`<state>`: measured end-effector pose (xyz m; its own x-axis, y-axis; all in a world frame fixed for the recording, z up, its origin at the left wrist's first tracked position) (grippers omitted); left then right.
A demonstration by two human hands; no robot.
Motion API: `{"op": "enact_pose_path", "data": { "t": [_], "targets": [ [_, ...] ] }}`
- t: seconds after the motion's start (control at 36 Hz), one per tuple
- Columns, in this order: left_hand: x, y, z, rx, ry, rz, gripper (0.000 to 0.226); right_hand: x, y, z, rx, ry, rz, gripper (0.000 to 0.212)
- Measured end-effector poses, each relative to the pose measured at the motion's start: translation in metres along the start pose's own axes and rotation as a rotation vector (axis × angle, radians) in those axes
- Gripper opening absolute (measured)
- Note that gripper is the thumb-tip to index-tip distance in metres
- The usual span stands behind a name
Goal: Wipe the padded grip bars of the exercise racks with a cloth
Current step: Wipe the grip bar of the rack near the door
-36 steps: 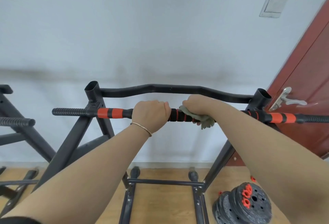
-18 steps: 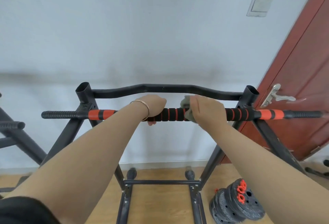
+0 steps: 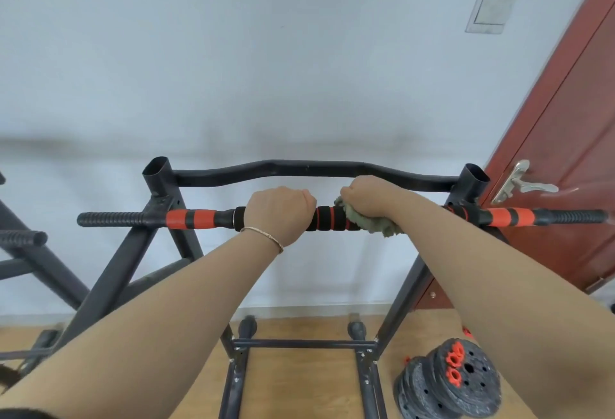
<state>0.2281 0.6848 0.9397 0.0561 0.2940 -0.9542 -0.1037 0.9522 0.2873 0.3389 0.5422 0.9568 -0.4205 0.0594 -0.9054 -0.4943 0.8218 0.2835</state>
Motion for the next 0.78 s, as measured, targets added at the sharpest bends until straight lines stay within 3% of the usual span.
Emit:
{"op": "enact_pose_path", "data": {
  "t": [0.03,0.08,0.17,0.31,0.39,0.5,0.56,0.67,0.78],
  "targets": [
    [0.0,0.0,-0.002,-0.01,-0.016,0.009,0.017,-0.002,0.002,0.0,0.016,0.002,0.036,0.04],
    [-0.001,0.002,-0.005,-0.028,-0.026,0.002,0.019,-0.006,0.006,-0.002,0.02,-0.082,-0.14,0.034],
    [-0.005,0.018,0.002,-0.077,-0.053,-0.033,0.036,-0.005,0.013,-0.013,-0.064,-0.417,-0.457,0.03],
    [0.001,0.045,0.002,-0.111,0.122,-0.075,0.022,0.023,0.04,-0.03,-0.344,-0.722,-0.399,0.027],
    [0.007,0.043,-0.002,-0.09,0.168,-0.084,0.019,0.05,0.054,-0.03,-0.322,-0.673,-0.484,0.027],
    [0.006,0.04,-0.006,-0.108,0.133,-0.087,0.019,0.063,0.048,-0.026,-0.366,-0.784,-0.646,0.037],
    [0.007,0.038,-0.011,-0.12,0.084,-0.062,0.02,0.06,0.05,-0.024,-0.338,-0.807,-0.661,0.025],
    [0.01,0.036,-0.014,-0.122,0.021,-0.056,0.02,0.054,0.057,-0.017,-0.223,-0.59,-0.616,0.031],
    [0.012,0.035,-0.014,-0.129,-0.029,-0.032,0.018,0.039,0.058,-0.012,-0.233,-0.398,-0.551,0.028]
  ]
}}
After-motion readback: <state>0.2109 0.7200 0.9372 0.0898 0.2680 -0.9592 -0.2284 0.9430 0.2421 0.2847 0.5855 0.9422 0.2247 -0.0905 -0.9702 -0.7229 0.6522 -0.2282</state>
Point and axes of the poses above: each hand's wrist, its own z-axis towards the middle knuckle, its own x-axis out of the palm, y = z × x, the point moved 3 cm from there along z, towards the middle knuckle, and after that the axes turned 8 degrees about y, right-handed, at the moved point
